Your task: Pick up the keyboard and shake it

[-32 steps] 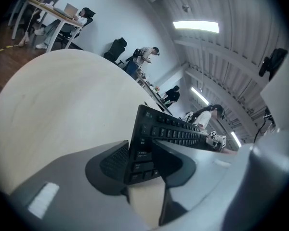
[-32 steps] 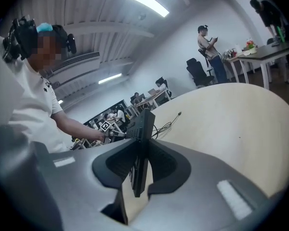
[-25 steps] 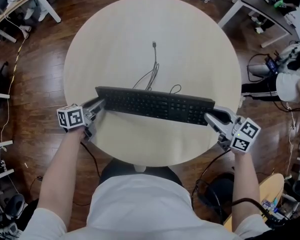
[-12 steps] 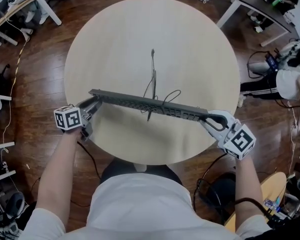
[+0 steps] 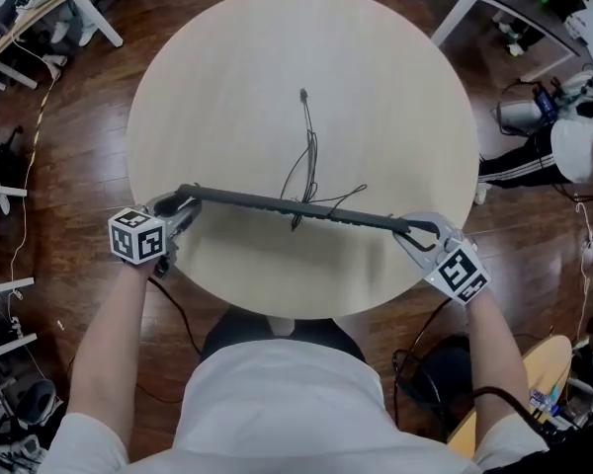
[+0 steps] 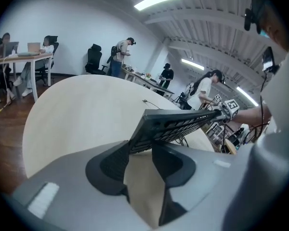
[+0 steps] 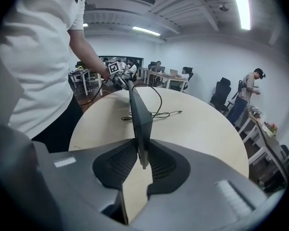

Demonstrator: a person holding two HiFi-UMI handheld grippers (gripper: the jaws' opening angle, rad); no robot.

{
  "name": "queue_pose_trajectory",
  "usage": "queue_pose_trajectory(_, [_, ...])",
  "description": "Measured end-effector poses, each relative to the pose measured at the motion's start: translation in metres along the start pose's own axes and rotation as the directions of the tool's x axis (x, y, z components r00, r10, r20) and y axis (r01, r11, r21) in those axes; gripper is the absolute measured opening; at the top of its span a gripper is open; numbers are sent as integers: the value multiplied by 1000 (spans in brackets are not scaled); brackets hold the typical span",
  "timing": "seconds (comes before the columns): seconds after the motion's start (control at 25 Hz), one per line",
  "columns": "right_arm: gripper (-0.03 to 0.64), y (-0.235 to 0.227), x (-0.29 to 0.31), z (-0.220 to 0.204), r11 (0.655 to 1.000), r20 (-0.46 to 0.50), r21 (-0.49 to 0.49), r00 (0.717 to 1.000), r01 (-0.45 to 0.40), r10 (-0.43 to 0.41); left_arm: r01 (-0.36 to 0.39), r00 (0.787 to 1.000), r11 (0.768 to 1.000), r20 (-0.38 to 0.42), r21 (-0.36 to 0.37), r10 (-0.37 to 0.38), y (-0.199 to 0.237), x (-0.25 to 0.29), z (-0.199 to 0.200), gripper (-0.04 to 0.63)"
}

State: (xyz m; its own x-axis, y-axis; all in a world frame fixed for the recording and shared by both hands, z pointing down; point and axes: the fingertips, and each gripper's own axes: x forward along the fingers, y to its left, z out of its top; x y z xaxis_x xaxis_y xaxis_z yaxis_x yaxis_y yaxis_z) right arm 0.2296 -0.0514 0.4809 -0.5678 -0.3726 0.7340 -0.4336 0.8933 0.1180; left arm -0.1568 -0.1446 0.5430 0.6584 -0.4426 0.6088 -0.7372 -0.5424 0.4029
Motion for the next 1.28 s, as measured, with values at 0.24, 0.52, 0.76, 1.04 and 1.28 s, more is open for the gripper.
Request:
queue_pose_trajectory(0.24, [69,-14,23,-14,995,-63,-91,997,46,-52,-33,998,995,-44,96,37,-2,-4,-8,141])
queue_pose_trajectory(0.52, [69,-22,43,-21,978,-115,-176,985,110,-132,-58,991,974,-109,219,83,0,-10,-20,144])
queue_pose_trajectory(0.76, [69,-19,46,-27,959,-159,-256,973,125,-169,-51,980,947,-168,318,109,0,-12,-29,144])
queue_pose_trajectory(1.04, [77,-7,49,-37,944,-212,-310,960,110,-181,-16,968,929,-227,371,107,-3,-12,-40,145])
queue_pose_trajectory(1.28, [78,-3,48,-39,924,-260,-366,941,110,-215,-21,961,915,-243,404,129,-3,-9,-39,152])
